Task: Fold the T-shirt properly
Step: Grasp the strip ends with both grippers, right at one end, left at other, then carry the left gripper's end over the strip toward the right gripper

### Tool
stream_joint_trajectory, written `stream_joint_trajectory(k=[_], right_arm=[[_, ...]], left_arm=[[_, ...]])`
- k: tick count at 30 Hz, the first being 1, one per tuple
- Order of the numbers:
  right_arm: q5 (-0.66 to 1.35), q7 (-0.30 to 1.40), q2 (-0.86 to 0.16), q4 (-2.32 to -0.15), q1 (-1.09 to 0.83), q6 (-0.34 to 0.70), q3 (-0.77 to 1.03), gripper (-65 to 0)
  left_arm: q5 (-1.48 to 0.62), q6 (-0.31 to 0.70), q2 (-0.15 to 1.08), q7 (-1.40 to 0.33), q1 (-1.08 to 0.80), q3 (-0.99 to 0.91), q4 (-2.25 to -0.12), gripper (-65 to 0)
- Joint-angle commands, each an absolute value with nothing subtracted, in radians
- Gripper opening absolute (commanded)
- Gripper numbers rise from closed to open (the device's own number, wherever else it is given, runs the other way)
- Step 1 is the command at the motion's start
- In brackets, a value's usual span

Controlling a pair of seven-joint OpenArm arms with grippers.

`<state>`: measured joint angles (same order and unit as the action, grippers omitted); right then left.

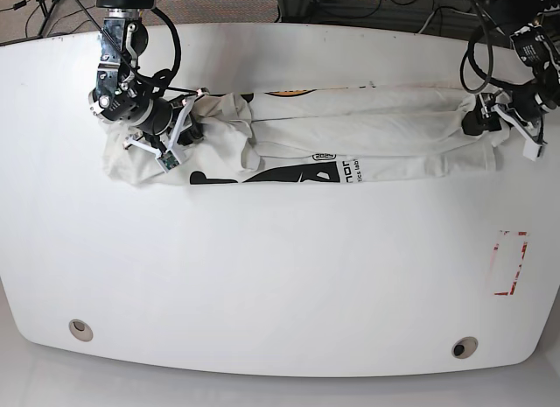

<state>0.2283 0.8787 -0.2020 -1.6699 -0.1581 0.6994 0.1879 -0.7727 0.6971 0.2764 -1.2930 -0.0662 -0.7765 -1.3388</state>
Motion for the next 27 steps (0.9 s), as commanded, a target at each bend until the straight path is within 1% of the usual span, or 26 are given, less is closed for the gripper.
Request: stream_joint_trajectory(k=[1, 3, 6, 10, 11, 12, 15, 21, 27], right_arm=[[0.223, 0.886, -0.206, -1.681, -0.150, 0.698, 0.186, -54.2], [0.223, 0.886, -0.206, -1.681, -0.150, 0.698, 0.186, -54.2], [0.223, 0.886, -0.206, -1.681, -0.150, 0.698, 0.188, -54.2], [0.223, 0.886, -0.206, -1.681, -0.150, 0.698, 0.189, -54.2], [0.223, 0.886, -0.206, -1.681, -0.150, 0.698, 0.189, -54.2], [0.223, 0.886, -0.206, -1.681, -0.150, 0.698, 0.189, -54.2], [0.223, 0.886, -0.206, -1.681, -0.150, 0.698, 0.191, -54.2], [0.223, 0.886, -0.206, -1.681, -0.150, 0.698, 0.189, -54.2], [0.223, 0.886, -0.206, -1.681, -0.150, 0.698, 0.191, -54.2]], left_arm=[[-0.780, 0.698, 0.292, -1.300, -0.059, -0.760, -1.346, -14.0], [-0.780, 0.698, 0.292, -1.299, -0.059, -0.753, -1.346, -15.7], [-0.779, 0.698, 0.292, -1.299, -0.058, -0.743, -1.346, -25.8], [-0.779, 0.698, 0.292, -1.299, -0.058, -0.708, -1.346, -43.5], [-0.779, 0.698, 0.292, -1.297, -0.058, -0.702, -1.346, -46.7], [-0.777, 0.698, 0.292, -1.297, -0.058, -0.687, -1.348, -51.9], [-0.777, 0.698, 0.292, -1.290, -0.058, -0.659, -1.353, -59.3], [-0.777, 0.698, 0.297, -1.245, -0.081, -0.633, -1.451, -60.7], [-0.779, 0.698, 0.295, -1.245, -0.130, -0.604, -1.655, -60.7]])
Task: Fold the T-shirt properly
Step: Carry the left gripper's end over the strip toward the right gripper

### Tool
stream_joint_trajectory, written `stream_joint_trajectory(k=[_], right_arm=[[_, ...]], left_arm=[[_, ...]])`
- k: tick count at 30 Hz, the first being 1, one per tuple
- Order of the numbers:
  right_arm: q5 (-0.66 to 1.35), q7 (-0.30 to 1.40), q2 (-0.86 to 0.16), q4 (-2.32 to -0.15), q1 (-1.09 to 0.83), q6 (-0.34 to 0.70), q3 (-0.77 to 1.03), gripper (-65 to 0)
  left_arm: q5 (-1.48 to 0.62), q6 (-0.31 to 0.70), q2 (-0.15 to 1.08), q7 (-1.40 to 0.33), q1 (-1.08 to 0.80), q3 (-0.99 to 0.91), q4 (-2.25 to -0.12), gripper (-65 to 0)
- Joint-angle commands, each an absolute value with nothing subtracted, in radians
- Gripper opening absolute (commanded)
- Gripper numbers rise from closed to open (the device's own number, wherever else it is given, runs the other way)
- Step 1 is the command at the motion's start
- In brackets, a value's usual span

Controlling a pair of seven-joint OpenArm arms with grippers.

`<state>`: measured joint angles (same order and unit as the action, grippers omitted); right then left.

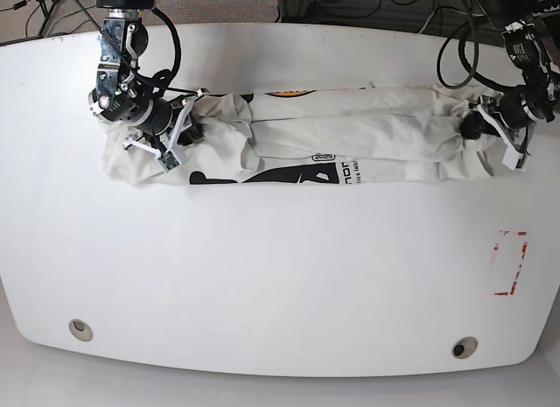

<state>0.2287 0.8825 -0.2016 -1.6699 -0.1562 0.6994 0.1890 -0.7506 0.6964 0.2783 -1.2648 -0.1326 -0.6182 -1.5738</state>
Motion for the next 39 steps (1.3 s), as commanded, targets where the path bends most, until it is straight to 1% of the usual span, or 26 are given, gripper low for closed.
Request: stream_joint_trajectory(k=[1, 5, 10, 16, 28, 33, 39], right_arm=[[0.223, 0.886, -0.206, -1.681, -0.150, 0.698, 0.191, -54.2], [0.223, 0.886, -0.206, -1.681, -0.150, 0.698, 0.191, -54.2], [0.223, 0.886, -0.206, -1.681, -0.150, 0.698, 0.189, -54.2], [0.223, 0.886, -0.206, -1.681, -0.150, 0.698, 0.188, -54.2], [0.223, 0.886, -0.206, -1.681, -0.150, 0.698, 0.188, -54.2], [0.223, 0.886, -0.205, -1.681, -0.150, 0.698, 0.188, -54.2], [0.223, 0.886, -0.205, -1.681, -0.150, 0.698, 0.188, -54.2]], left_arm=[[-0.779, 0.698, 0.295, -1.247, -0.134, -0.593, -1.689, -60.7], [-0.779, 0.698, 0.298, -1.247, -0.163, -0.529, -1.830, -60.4], [-0.779, 0.698, 0.294, -1.248, -0.162, -0.427, -1.929, -60.4], [-0.779, 0.698, 0.282, -1.248, -0.114, -0.325, -1.929, -60.4], [-0.782, 0.698, 0.150, -1.257, -0.062, -0.180, -1.928, -60.1], [-0.777, 0.698, 0.114, -1.257, -0.047, -0.119, -1.928, -60.1], [-0.777, 0.698, 0.077, -1.257, -0.033, -0.090, -1.926, -60.1]])
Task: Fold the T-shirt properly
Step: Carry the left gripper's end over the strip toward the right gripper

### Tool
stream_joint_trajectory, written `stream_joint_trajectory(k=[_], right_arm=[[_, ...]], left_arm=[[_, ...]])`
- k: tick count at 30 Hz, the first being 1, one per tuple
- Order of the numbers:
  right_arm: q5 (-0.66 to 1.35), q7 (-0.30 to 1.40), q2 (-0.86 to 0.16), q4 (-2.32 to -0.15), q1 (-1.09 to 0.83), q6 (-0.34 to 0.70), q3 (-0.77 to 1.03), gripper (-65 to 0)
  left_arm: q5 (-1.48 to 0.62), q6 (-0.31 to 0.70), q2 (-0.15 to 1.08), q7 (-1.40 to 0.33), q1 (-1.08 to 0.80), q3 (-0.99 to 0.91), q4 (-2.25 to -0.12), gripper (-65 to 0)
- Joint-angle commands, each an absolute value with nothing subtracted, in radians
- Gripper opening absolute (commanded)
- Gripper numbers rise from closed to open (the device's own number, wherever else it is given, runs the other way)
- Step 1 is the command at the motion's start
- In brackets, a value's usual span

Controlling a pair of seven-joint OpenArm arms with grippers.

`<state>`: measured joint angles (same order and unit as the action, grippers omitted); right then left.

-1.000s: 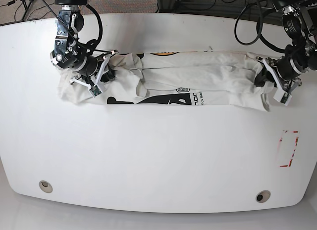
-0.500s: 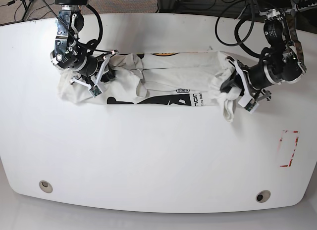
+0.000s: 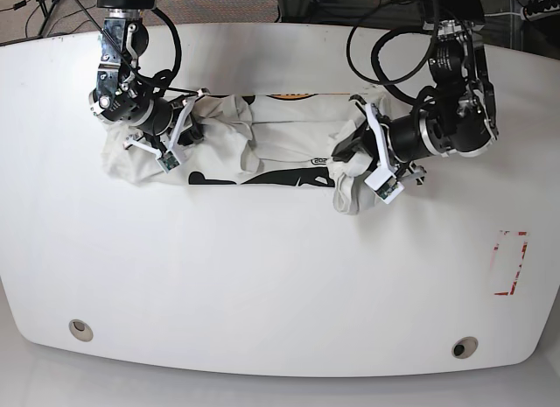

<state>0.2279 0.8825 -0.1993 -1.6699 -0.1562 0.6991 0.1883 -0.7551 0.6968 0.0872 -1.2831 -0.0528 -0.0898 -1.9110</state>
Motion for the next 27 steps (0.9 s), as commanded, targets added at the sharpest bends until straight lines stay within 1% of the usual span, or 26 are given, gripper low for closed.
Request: stream_joint_trajectory(k=[1, 8, 12, 16, 21, 24, 27], right_arm=[[0.223, 0.886, -0.205, -1.681, -0.150, 0.698, 0.188, -54.2], [0.223, 0.886, -0.205, -1.681, -0.151, 0.698, 0.188, -54.2], [0.223, 0.886, -0.205, -1.681, -0.151, 0.698, 0.188, -54.2], [0.223, 0.886, -0.205, -1.681, -0.150, 0.698, 0.188, -54.2], [0.223, 0.886, -0.205, -1.681, -0.148, 0.698, 0.186, -54.2], [0.223, 0.886, -0.205, -1.681, -0.148, 0.698, 0.186, -54.2], [0.223, 0.886, -0.205, -1.681, -0.148, 0.698, 0.186, -54.2]], left_arm=[[-0.777, 0.698, 0.073, -1.257, -0.031, -0.088, -1.926, -60.1], [-0.780, 0.698, 0.065, -1.257, -0.028, -0.082, -1.926, -59.3], [-0.780, 0.698, 0.064, -1.257, -0.027, -0.054, -1.926, -51.9], [-0.782, 0.698, 0.064, -1.257, -0.027, -0.018, -1.926, -40.7], [-0.783, 0.698, 0.035, -1.267, -0.027, 0.038, -1.926, -29.4], [-0.785, 0.698, 0.010, -1.311, -0.016, 0.045, -1.929, -26.0], [-0.785, 0.698, -0.021, -1.349, 0.018, 0.036, -1.929, -24.7]])
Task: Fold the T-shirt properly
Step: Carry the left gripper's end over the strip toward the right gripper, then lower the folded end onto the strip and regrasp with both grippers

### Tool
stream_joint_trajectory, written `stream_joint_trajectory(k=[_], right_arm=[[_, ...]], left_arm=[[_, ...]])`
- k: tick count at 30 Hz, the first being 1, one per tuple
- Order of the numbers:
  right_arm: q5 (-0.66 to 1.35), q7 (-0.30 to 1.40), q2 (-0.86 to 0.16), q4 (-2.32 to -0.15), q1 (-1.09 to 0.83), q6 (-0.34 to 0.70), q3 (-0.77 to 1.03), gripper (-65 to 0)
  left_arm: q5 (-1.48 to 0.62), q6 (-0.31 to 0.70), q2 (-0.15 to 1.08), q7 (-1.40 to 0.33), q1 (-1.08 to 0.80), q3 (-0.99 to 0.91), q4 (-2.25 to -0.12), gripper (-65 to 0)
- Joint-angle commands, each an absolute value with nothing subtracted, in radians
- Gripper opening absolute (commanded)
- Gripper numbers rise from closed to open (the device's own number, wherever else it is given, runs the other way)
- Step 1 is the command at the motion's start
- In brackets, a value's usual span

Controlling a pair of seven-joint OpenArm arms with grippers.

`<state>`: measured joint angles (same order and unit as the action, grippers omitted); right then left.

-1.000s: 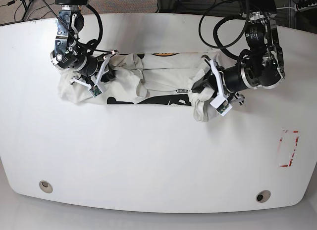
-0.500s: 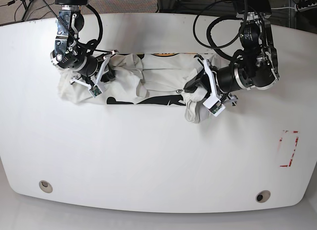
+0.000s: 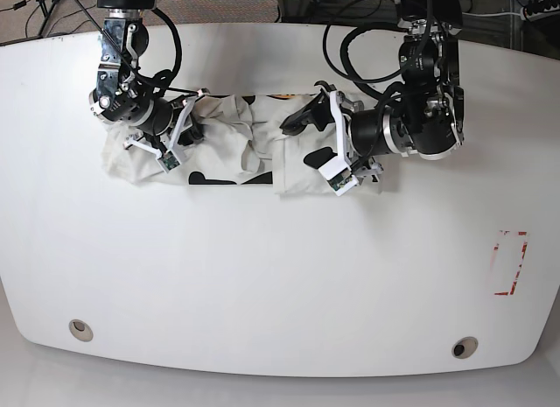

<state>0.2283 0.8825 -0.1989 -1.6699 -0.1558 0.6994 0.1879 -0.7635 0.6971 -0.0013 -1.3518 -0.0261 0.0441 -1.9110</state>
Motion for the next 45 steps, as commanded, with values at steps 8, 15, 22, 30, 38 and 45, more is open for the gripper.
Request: stream_joint_trajectory(k=[8, 15, 22, 30, 38, 45], right_arm=[[0.223, 0.886, -0.205, -1.685, -0.153, 0.698, 0.186, -54.2], [0.223, 0.889, -0.205, -1.730, -0.157, 0.698, 0.186, -54.2], [0.223, 0.932, -0.197, -1.870, -0.160, 0.698, 0.186, -54.2], [0.225, 1.078, -0.130, -2.040, -0.134, 0.698, 0.191, -53.4], [0.292, 1.115, -0.091, -2.025, -0.099, 0.698, 0.303, -45.7], [0.414, 1.119, -0.077, -1.989, -0.071, 0.698, 0.507, -13.5]], left_arm=[[-0.872, 0.698, -0.036, -1.386, 0.054, -0.097, -1.933, -24.6], [-0.809, 0.698, 0.019, -1.385, 0.054, -0.180, -1.928, -25.1], [-0.604, 0.698, 0.058, -1.368, 0.015, -0.185, -1.926, -49.3], [-0.398, 0.698, 0.054, -1.219, -0.068, -0.177, -1.919, -59.6], [-0.337, 0.698, 0.061, -1.188, -0.076, -0.163, -1.739, -58.6], [-0.332, 0.698, 0.101, -1.059, -0.081, -0.163, -1.600, -58.5]])
